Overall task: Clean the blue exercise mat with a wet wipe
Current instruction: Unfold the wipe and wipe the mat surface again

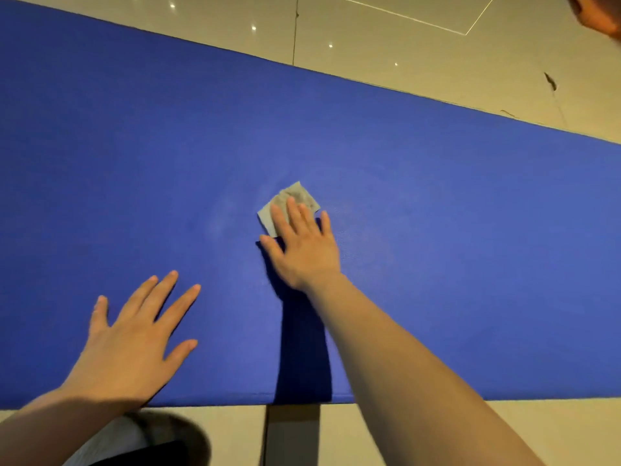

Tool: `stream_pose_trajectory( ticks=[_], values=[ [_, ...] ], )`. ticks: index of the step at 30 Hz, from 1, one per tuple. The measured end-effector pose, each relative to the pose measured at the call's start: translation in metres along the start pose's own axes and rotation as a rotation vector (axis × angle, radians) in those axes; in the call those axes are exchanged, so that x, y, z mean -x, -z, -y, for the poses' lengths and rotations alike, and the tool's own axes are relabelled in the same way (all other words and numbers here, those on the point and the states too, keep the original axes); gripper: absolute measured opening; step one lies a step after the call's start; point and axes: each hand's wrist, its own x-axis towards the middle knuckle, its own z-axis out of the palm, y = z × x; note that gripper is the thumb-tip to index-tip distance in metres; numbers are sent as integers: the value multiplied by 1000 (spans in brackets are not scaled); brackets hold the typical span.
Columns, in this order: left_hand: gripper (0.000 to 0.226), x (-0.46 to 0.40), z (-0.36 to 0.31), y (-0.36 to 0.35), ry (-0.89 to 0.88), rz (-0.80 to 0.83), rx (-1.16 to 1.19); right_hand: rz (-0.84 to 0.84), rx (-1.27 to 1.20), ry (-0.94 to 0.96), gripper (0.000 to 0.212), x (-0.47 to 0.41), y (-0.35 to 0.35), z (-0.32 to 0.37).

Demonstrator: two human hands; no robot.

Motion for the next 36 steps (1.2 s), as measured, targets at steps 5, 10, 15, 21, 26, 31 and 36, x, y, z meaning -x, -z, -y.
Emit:
stream_pose_trajectory(
  ticks=[5,10,15,21,26,31,36],
  values=[
    [76,8,-11,-2,164,55,197,-74,-177,-476,65,46,5,-92],
    [67,14,-24,0,164,-47,172,-83,-332,-609,69,52,-1,-70],
    [74,18,-26,-11,19,-116,17,15,-177,-133,62,39,-16,36],
    [85,34,-18,-12,-95,-18,-103,7,-25,-139,64,52,-18,-18],
    [87,32,-22,-4,-80,81,-81,-19,-141,-607,73,103,-8,-105],
    [89,30,-36,5,-22,202,-211,17,-201,-488,70,83,-16,-31],
    [102,33,-28,5,-68,159,-194,72,-33,10,73,95,-40,48]
  ],
)
